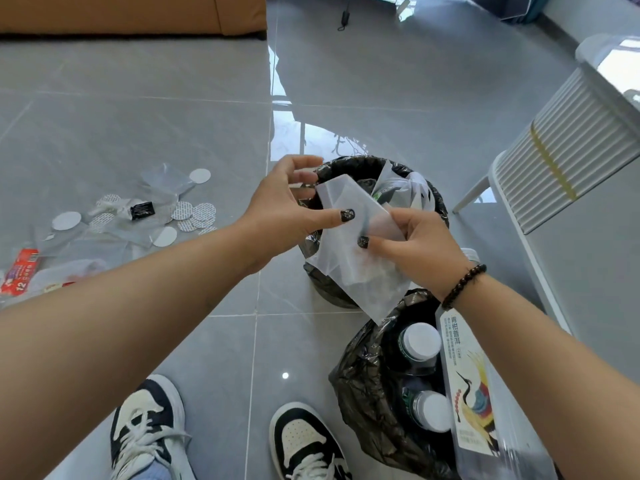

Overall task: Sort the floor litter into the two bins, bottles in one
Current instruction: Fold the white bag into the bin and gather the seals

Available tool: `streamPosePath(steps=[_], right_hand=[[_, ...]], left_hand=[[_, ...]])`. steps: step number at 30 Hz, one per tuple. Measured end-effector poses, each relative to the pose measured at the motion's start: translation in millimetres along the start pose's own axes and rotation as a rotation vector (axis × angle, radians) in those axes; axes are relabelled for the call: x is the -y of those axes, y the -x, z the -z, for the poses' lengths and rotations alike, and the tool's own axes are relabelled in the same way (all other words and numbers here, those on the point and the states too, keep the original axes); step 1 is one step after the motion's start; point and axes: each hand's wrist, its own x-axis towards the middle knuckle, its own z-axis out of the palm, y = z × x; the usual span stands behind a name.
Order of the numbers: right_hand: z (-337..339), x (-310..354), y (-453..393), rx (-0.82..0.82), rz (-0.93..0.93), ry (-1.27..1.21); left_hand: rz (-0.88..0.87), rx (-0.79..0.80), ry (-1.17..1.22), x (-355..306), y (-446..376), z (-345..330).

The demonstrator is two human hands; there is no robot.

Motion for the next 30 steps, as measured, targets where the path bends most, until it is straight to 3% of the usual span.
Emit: streamPosePath(steps=[2,5,8,11,14,19,22,24,26,30], right_hand=[[9,5,2,0.168,-0.141,-0.197],[25,10,5,0.347,-0.269,-0.462],[31,6,10,0.273,-0.333,-0.357],[26,-2,13,-0.010,-0.365,-0.176],[14,-5,14,-0.191,-0.439,-0.352],[5,11,21,-0.170,-0.468,-0.941],[-1,15,24,-0.098,-0.405,-0.830],[-1,13,22,-0.134,-0.406,-0.729],[6,10,20,-0.156,-0.422,-0.728],[21,4,24,-0.052,-0.388,-0.840]], left_hand=[[-0.022,0.139,-0.095,2,1,4],[0.119,0.377,0.049,3,6,3],[0.126,0.317,0.063,6,9,-5],[-0.120,0.130,-0.130,11,9,-14],[-0.484,-0.041,-0.457,10,11,-23],[-0.925,-0.019,-0.845,18,9,-16],[-1.086,0.107,-0.963,25,9,-15],[-1.075,0.189,-0.918,27,14,-17],[-0.943,0.209,-0.687,28,22,-17],[-0.402,0.068,-0.204,16,33,-24]])
